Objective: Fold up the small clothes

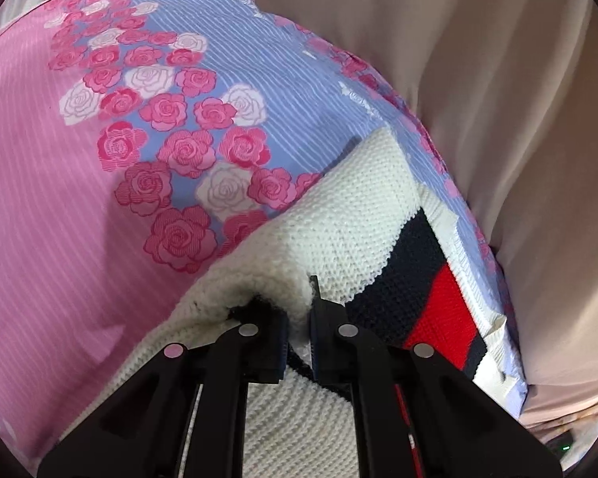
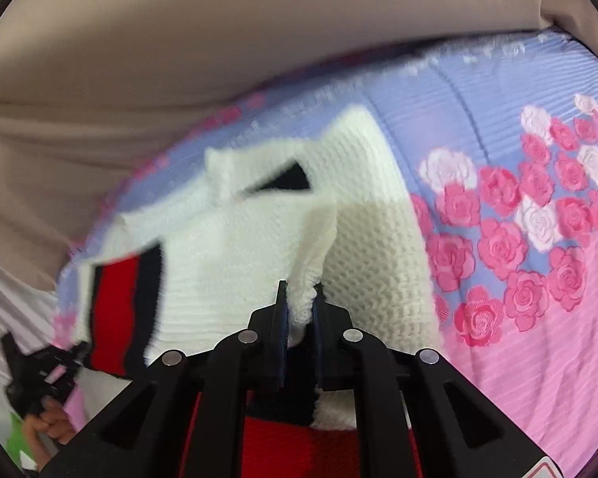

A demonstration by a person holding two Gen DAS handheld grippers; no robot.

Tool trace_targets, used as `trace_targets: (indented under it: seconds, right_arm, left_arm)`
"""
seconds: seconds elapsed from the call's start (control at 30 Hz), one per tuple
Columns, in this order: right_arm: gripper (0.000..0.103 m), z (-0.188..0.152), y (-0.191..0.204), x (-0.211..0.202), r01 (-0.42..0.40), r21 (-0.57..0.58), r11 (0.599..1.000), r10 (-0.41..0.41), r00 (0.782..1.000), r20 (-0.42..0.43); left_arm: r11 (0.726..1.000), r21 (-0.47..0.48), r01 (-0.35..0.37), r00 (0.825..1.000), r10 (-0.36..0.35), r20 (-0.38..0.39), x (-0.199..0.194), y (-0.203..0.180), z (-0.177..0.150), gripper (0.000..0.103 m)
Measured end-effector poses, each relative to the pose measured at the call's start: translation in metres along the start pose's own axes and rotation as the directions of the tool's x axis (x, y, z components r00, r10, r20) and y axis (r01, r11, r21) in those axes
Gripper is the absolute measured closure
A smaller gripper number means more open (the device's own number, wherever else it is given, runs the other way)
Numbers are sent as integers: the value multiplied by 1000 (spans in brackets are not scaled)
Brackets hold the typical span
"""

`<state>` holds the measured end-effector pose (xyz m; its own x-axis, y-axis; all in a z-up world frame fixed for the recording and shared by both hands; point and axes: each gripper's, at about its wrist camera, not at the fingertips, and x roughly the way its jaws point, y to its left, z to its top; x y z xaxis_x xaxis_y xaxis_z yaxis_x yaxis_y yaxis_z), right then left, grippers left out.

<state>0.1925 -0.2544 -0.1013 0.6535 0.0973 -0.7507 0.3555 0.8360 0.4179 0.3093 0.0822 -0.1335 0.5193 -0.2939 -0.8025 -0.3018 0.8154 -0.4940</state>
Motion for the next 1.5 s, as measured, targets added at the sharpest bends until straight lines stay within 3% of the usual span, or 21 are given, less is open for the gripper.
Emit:
trace_targets:
  seconds: [0.1, 0.13, 0.2, 0.23, 0.27, 0.3, 0.37, 0.5, 0.57, 0.7, 0.73, 0.8, 0.83, 0.87, 0.9, 0.93, 1.1, 1.23, 1.3, 1.4, 1.5]
  right_arm:
    - [92, -6, 1, 23, 77, -78, 994, -85, 990, -115]
    - [91, -7, 2, 18, 69, -73, 995, -77, 991, -109]
    - [84, -16, 4, -14, 43, -59, 997, -47, 996, -78]
    - [84, -24, 8, -37, 32, -66, 997, -36, 998, -55]
    - [79, -34, 9, -55, 31, -90, 995, -35, 998, -44]
    - [64, -50, 7, -77, 47, -122, 991, -52, 998, -38]
    - [48, -91, -7, -108, 47, -153, 987, -61, 994, -88]
    - [48, -190, -50, -140, 40, -126, 991, -78, 946, -313]
    - [48, -234, -59, -151, 27, -83, 996, -57, 920, -388]
    - [44, -264, -45, -157, -41, -72, 997, 9, 918, -397]
    - [42, -263, -39, -154, -51, -93, 994, 12, 927, -376]
    - [39, -259, -31, -147, -67, -111, 992, 24, 937, -347]
    - [41, -255, -28, -142, -72, -108, 991, 32, 942, -335]
    - [58, -256, -27, -138, -87, -99, 991, 49, 941, -336]
    - [92, -255, -30, -139, -97, -89, 991, 60, 935, -350]
    - [90, -248, -31, -137, -108, -66, 992, 77, 931, -356]
    - [94, -222, -32, -202, -111, -130, 985, 80, 971, -223]
    - [99, -223, -57, -255, -22, -209, 978, -21, 979, -201]
    - [99, -240, -78, -260, 24, -214, 977, -78, 966, -247]
    - [99, -283, -113, -257, 85, -208, 974, -155, 925, -346]
    - [99, -323, -131, -251, 90, -195, 977, -169, 884, -437]
  left_arm:
    - [1000, 23, -1, 1000, 1, -4, 1, 2, -1, 91]
    - [999, 38, -6, 1000, 7, -8, -4, 2, -1, 84]
    - [997, 75, 14, 1000, -13, -13, -26, 6, -6, 65]
    - [994, 107, 14, 1000, -14, 0, -42, 11, -9, 42]
    - [992, 128, -9, 1000, 6, 17, -58, 17, -14, 28]
    - [988, 151, -27, 999, 23, 29, -72, 25, -21, 26]
    - [978, 203, -47, 999, 50, -11, -97, 52, -40, 22]
    - [976, 180, -119, 980, 144, -134, -123, 119, -92, 22]
    - [983, 146, -109, 979, 131, -153, -136, 143, -118, 20]
    - [980, 152, -131, 979, 152, -138, -151, 146, -152, 14]
    - [980, 152, -129, 979, 150, -139, -151, 145, -155, 14]
    - [977, 155, -145, 977, 167, -134, -149, 139, -159, 17]
    - [980, 153, -128, 980, 149, -134, -148, 135, -159, 36]
    - [983, 152, -101, 981, 124, -148, -147, 132, -159, 67]
    - [989, 139, -58, 975, 86, -202, -143, 129, -159, 79]
    - [992, 114, -48, 970, 74, -233, -142, 128, -158, 87]
    - [991, 134, 13, 977, 16, -213, -189, 112, -165, 99]
    - [974, 224, 34, 952, 36, -303, -214, 108, -206, 99]
    - [964, 263, 29, 929, 71, -363, -209, 112, -235, 99]
    - [947, 321, -5, 888, 152, -435, -195, 126, -281, 99]
    - [945, 328, 4, 883, 151, -445, -197, 135, -294, 99]
